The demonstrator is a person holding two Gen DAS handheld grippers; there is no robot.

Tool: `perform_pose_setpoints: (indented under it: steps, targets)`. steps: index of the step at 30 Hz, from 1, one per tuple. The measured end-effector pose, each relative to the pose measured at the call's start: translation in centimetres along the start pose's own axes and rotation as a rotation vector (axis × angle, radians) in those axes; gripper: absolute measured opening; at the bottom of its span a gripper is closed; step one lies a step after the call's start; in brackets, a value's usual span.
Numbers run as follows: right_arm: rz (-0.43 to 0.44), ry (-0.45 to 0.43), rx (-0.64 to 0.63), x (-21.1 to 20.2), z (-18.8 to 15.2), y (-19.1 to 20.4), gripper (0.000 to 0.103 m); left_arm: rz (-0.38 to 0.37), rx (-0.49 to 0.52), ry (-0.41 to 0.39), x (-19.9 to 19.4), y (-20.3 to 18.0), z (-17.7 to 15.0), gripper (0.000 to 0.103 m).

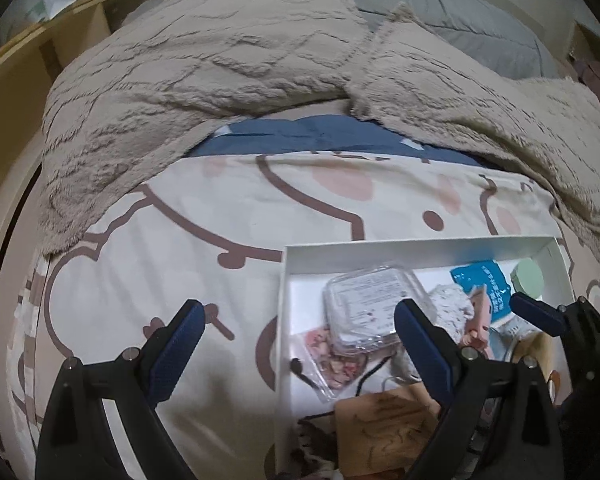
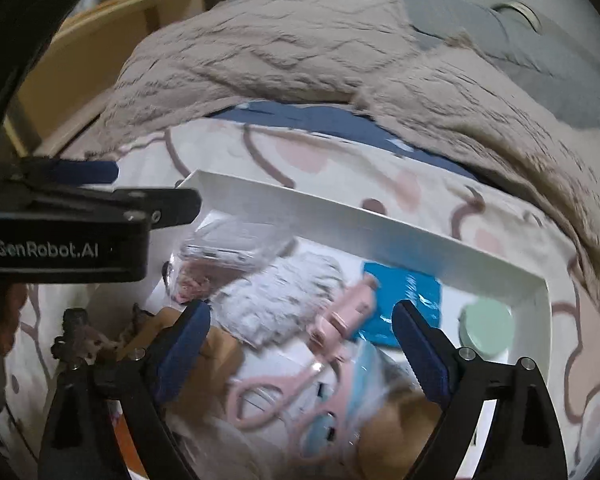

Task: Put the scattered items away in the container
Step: 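Raise both tools up away from the tray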

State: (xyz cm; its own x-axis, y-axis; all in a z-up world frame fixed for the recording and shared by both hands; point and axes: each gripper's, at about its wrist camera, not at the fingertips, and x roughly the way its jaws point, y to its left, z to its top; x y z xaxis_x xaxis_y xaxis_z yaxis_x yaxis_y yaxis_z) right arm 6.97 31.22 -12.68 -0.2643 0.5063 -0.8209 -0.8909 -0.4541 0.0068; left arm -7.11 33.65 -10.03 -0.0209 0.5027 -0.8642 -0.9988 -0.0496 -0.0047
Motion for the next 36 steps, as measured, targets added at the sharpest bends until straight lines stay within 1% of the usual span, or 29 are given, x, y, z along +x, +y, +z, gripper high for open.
perform_pose_setpoints:
  steps: [5, 8, 12, 16, 17, 21, 24, 25, 27, 30, 32, 33, 36]
  targets:
    - [-0.124, 0.045, -0.037, 2.0, 0.6, 1.1, 0.092, -0.014, -0.056, 0.005, 0.2, 1.2, 0.0, 0.096]
    - [-0.146, 0.082, -0.009, 2.7, 0.4, 0.4, 0.092, -0.014, -0.065, 0.005, 0.1, 1.5, -0.1, 0.096]
    - [-0.204, 0.084, 0.046, 2.4, 0.1, -1.3, 0.092, -0.015, -0.071, 0.007, 0.0, 1.6, -0.2, 0.096]
    - [-0.189, 0.093, 0.101, 1.7, -0.4, -3.0, 0.092, -0.016, -0.070, 0.000, -0.4, 1.5, -0.6, 0.096]
    - [-0.174, 0.086, 0.113, 1.4, -0.4, -3.2, 0.092, -0.017, -0.069, -0.003, -0.6, 1.4, -0.7, 0.096]
    - [-0.068, 0.032, 0.182, -0.7, -0.7, -4.2, 0.092, -0.024, -0.068, -0.019, -1.4, 0.9, -1.1, 0.096]
    - [-0.030, -0.005, 0.228, -2.1, -0.6, -4.7, 0.094, -0.034, -0.081, -0.045, -2.4, 0.6, -1.3, 0.096]
    - [-0.023, -0.018, 0.242, -2.5, -0.5, -4.8, 0.095, -0.042, -0.088, -0.052, -2.7, 0.5, -1.5, 0.096]
    - [-0.014, -0.041, 0.273, -3.4, -0.6, -5.2, 0.103, -0.058, -0.099, -0.057, -3.3, 0.5, -1.7, 0.096]
    - [-0.001, -0.070, 0.309, -4.8, -0.9, -5.9, 0.103, -0.068, -0.105, -0.071, -4.2, 0.2, -2.1, 0.096]
    - [-0.001, -0.080, 0.322, -5.5, -1.1, -6.3, 0.103, -0.065, -0.101, -0.087, -5.0, -0.1, -2.5, 0.099]
    - [-0.006, -0.086, 0.325, -5.8, -1.2, -6.4, 0.103, -0.065, -0.101, -0.097, -5.3, -0.2, -2.6, 0.103]
    - [-0.019, -0.102, 0.325, -6.9, -1.6, -6.5, 0.103, -0.075, -0.102, -0.129, -6.7, -0.4, -3.1, 0.103]
